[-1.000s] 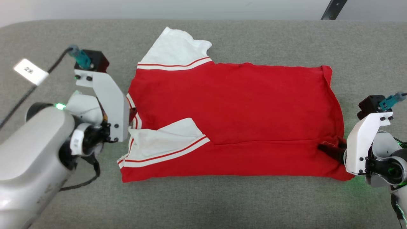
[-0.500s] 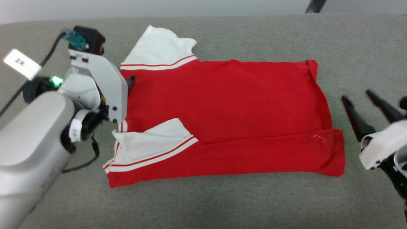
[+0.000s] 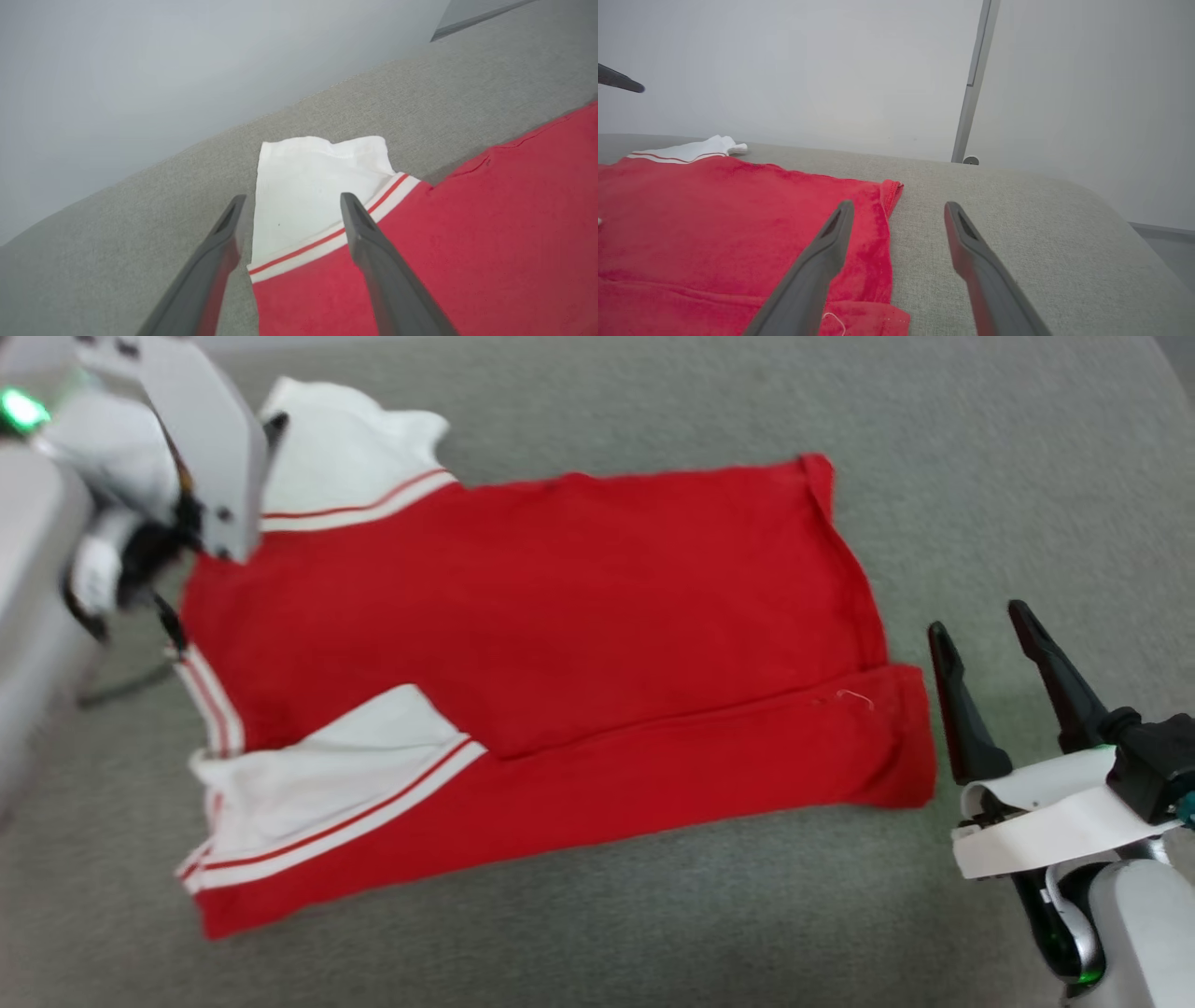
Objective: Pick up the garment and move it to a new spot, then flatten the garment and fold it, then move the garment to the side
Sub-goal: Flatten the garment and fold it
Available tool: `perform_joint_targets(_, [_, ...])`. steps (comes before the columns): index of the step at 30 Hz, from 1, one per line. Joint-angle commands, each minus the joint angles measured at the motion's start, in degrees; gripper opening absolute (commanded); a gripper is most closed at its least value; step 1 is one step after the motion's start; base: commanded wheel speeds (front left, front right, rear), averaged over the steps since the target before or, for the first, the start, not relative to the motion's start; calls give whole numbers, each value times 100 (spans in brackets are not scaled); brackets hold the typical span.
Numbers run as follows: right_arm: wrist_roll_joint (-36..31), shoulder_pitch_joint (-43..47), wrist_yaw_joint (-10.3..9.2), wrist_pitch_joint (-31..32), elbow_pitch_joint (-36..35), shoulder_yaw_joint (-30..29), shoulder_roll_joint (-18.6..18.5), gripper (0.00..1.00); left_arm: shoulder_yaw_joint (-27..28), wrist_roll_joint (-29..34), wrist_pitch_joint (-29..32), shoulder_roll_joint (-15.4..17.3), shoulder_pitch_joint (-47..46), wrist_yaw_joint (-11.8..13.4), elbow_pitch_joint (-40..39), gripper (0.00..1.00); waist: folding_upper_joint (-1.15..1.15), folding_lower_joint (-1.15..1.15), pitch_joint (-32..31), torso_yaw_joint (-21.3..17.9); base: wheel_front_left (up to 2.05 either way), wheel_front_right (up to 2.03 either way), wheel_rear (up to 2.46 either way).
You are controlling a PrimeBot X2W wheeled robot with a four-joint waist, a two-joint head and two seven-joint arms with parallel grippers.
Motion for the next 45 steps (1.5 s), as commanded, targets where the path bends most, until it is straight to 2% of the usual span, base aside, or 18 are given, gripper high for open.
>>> perform_joint_targets(1, [-1,39,-6,-21,-16,-20,31,100,3,22,47,0,-112,-40,51,100,0,0,442,-437,0,0,0])
perform_joint_targets(12, [172,-153,-6,-25,-293,110,378,100,-567,529,1551,246,-1553,-894,898,100,0,0,1296,-1273,0,0,0])
perform_joint_targets(21, [460,-110,-6,-26,-269,168,527,100,-898,695,2291,612,-2067,-1225,1347,100,0,0,1626,-1608,0,0,0])
perform_joint_targets(25, [590,-171,-6,-26,-203,176,549,100,-994,717,2616,665,-2139,-1230,1553,100,0,0,1710,-1656,0,0,0])
perform_joint_targets(29, [705,-185,-6,-26,-121,218,514,100,-971,554,3083,601,-2127,-1000,1883,100,0,0,1749,-1672,0,0,0])
perform_joint_targets(37, [953,-285,-6,-26,138,279,434,100,-914,250,4325,470,-2017,-218,2507,99,0,0,1759,-1680,0,0,0])
perform_joint_targets(39, [1021,-303,-6,-26,202,302,401,100,-947,246,4523,430,-1975,-48,2555,78,0,0,1768,-1679,0,0,0])
perform_joint_targets(40, [1052,-315,-6,-26,213,310,389,100,-976,237,4607,417,-1940,-1,2554,55,0,0,1773,-1682,0,0,0])
perform_joint_targets(41, [1062,-332,-6,-26,225,307,377,100,-976,228,4637,394,-1922,39,2509,42,0,0,1783,-1680,0,0,0])
perform_joint_targets(42, [1090,-349,-6,-26,247,314,368,100,-935,190,4600,370,-1905,99,2462,0,0,0,1795,-1677,0,0,0])
perform_joint_targets(45, [1239,-425,-6,-26,284,340,337,100,-885,165,4442,354,-1858,206,2337,0,0,0,1804,-1652,0,0,0])
